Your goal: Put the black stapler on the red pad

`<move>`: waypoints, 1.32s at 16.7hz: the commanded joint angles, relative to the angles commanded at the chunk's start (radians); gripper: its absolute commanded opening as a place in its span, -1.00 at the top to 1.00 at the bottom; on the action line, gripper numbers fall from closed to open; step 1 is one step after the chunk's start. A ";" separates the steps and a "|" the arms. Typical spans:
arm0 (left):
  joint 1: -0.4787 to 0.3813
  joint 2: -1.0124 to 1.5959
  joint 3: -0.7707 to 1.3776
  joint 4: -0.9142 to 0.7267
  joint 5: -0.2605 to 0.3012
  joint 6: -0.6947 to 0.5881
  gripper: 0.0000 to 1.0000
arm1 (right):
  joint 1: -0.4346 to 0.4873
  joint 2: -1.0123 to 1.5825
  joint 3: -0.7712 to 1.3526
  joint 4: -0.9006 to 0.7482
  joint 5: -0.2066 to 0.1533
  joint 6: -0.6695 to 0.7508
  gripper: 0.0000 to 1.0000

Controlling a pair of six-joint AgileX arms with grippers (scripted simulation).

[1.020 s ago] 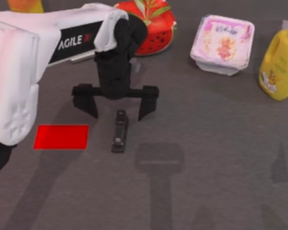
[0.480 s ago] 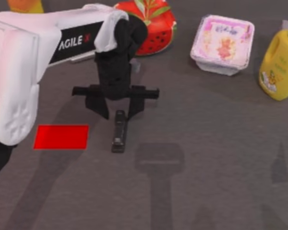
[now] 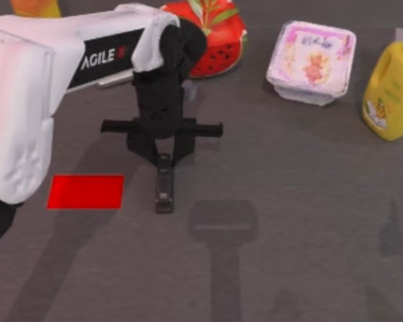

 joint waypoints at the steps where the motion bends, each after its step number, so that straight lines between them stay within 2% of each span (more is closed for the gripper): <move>1: 0.000 0.000 0.000 0.000 0.000 0.000 1.00 | 0.000 0.000 0.000 0.000 0.000 0.000 -1.00; 7: 0.002 -0.007 0.017 -0.017 -0.002 0.000 1.00 | 0.000 0.000 0.000 0.000 0.000 0.000 -1.00; 16: 0.018 -0.044 0.313 -0.353 -0.001 -0.002 1.00 | 0.000 0.000 0.000 0.000 0.000 0.000 -1.00; 22: 0.013 -0.045 0.326 -0.365 -0.001 0.000 1.00 | 0.000 0.000 0.000 0.000 0.000 0.000 -1.00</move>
